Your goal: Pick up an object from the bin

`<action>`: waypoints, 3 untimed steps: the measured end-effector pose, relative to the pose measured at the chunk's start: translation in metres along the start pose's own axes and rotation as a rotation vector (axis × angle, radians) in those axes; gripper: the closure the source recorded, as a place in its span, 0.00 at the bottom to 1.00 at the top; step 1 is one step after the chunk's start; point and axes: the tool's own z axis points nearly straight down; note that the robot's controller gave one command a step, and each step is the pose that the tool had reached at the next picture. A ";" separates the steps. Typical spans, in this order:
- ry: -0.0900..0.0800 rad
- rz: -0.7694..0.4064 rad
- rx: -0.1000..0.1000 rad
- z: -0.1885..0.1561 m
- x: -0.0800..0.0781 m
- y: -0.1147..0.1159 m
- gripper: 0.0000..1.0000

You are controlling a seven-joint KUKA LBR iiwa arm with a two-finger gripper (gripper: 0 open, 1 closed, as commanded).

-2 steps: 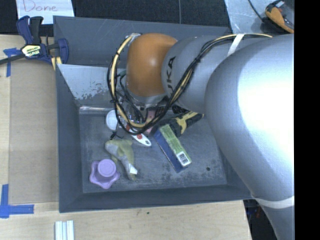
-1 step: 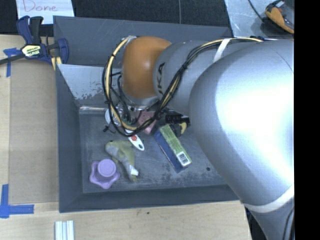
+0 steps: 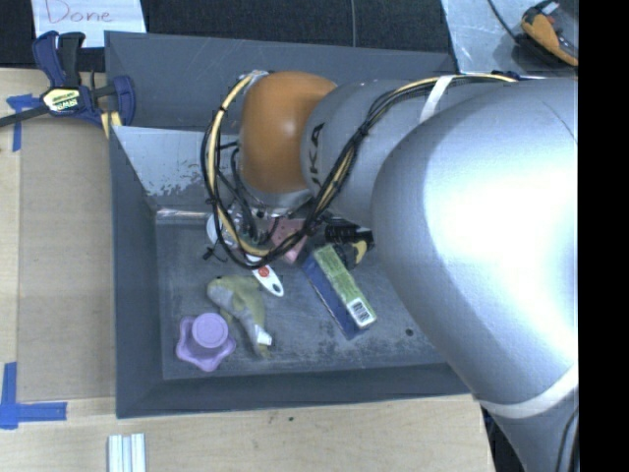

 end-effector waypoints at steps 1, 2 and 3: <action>-0.005 -0.302 -0.003 0.003 0.009 0.002 1.00; -0.007 -0.065 -0.004 -0.070 -0.001 -0.019 1.00; 0.001 -0.202 0.002 -0.153 -0.004 -0.015 1.00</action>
Offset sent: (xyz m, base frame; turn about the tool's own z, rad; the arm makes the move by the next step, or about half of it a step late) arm -0.0117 -0.0165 0.0652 -0.0665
